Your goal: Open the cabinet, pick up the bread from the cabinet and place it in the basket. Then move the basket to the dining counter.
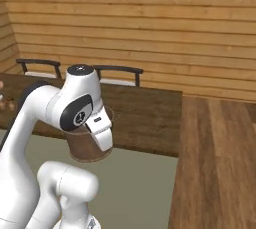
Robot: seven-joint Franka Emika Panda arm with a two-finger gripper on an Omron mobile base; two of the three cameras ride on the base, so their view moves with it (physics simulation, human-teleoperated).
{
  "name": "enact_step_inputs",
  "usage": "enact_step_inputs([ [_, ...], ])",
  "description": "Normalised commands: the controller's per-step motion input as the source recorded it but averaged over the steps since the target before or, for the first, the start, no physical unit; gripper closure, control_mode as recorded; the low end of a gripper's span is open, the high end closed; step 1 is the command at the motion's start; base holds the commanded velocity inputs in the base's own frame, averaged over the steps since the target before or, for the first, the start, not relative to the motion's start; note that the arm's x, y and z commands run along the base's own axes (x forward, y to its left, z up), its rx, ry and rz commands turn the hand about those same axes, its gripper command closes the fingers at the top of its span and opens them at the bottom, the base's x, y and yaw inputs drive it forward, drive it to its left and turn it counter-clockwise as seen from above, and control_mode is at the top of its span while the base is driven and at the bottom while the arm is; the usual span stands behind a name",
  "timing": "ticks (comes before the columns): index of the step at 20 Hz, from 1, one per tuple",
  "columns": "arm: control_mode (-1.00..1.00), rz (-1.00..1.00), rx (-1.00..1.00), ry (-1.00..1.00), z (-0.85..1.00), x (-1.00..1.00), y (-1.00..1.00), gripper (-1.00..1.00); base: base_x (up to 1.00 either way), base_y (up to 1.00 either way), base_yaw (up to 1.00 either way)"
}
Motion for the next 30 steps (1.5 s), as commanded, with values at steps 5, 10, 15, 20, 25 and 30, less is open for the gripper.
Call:
enact_step_inputs([
  [5, 1.00, 0.00, 0.00, 0.00, 0.00, 0.00, 0.00, 1.00, 0.19, 0.64, -0.01],
  [10, -1.00, -0.01, 0.00, 0.00, 0.00, 0.54, 0.23, 1.00, 0.07, 0.10, 0.00],
  [15, -1.00, 0.00, 0.00, 0.00, -0.02, 0.91, 0.06, 1.00, 0.00, 0.00, 0.00],
  [20, -1.00, 0.00, 0.10, 0.00, -0.16, 1.00, -0.22, 1.00, 0.00, 0.00, 0.00],
  [25, -1.00, 0.00, 0.13, 0.00, -0.33, 1.00, -0.11, 1.00, 0.00, 0.00, 0.00],
  [30, -1.00, -0.01, -0.01, 0.00, -0.39, 1.00, -0.02, 1.00, 0.00, 0.00, 0.00],
])
